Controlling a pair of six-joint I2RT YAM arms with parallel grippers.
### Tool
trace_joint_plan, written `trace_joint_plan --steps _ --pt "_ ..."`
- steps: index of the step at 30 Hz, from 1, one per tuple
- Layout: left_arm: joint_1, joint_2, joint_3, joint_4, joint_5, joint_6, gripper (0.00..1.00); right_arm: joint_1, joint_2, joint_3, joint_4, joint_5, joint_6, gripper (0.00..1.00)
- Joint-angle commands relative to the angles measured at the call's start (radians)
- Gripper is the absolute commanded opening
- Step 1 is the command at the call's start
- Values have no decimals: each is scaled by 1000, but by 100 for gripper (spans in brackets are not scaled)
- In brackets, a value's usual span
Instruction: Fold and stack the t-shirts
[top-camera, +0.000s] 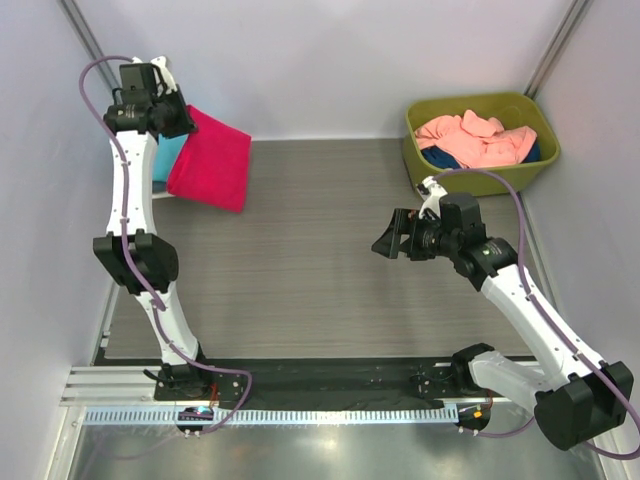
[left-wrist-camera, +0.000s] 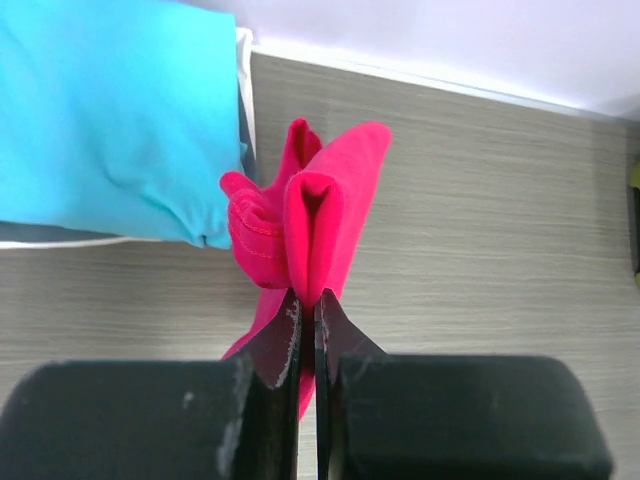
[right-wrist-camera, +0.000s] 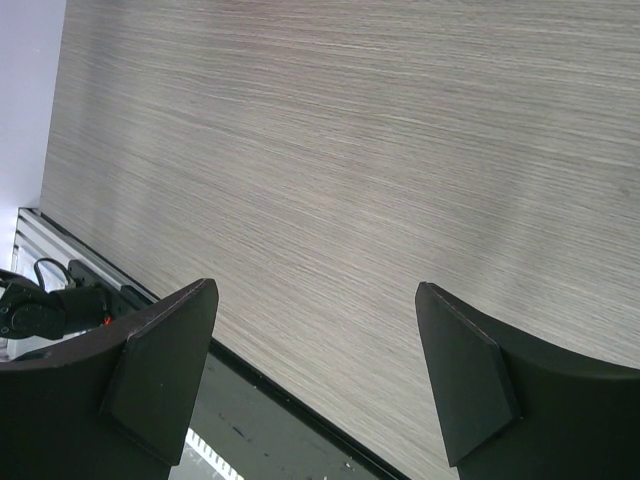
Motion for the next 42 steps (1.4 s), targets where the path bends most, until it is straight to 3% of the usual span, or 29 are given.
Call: trace_joint_plan --steps 1,24,32,37,42 --pt "6 -35 106 98 10 39 0 2 -26 -5 46 -17 9 86" --pt "58 88 240 214 2 64 0 5 -20 -37 87 -41 21 86" --pt "97 172 275 326 7 56 0 15 2 -43 92 -43 26 86" --pt "104 250 291 395 -70 88 0 15 34 -46 92 -37 21 86" --pt "156 330 328 512 -15 52 0 15 69 -39 87 -20 15 86"
